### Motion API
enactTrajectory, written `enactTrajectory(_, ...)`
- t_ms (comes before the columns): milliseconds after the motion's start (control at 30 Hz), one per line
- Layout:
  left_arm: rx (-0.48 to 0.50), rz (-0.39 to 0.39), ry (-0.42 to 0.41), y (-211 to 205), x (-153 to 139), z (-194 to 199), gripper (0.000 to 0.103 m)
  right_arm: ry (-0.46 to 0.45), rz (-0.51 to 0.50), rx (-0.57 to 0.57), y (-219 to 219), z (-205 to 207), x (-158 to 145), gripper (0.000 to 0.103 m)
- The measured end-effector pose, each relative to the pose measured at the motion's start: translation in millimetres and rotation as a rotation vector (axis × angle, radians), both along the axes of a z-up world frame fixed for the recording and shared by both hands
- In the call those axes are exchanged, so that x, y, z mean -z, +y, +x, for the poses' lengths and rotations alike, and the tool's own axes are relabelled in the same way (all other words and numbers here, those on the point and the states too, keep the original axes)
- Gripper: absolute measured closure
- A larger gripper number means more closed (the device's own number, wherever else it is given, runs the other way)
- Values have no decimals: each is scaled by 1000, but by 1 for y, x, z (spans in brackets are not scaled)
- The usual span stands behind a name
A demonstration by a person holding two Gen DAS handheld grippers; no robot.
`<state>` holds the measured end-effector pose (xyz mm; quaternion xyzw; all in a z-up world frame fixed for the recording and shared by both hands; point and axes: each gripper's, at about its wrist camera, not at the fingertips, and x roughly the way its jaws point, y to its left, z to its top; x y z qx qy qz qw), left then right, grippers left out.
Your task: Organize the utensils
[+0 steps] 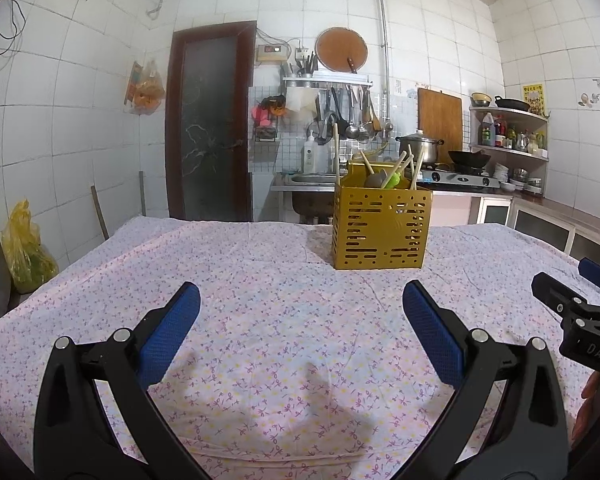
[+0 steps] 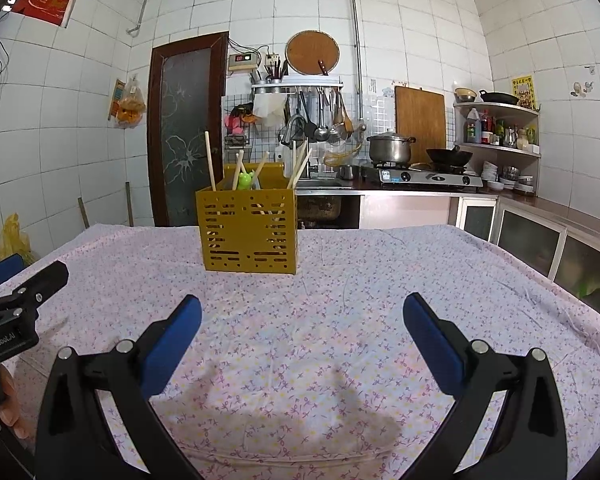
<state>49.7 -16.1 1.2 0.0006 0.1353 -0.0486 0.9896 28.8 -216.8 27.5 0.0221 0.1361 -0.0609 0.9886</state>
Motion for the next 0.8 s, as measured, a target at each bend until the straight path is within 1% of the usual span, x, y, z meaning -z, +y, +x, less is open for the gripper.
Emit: enactTrajectory(800,-16,1,-25,3,-3,-5,5,-5,-6,0,1,-1,-1,4)
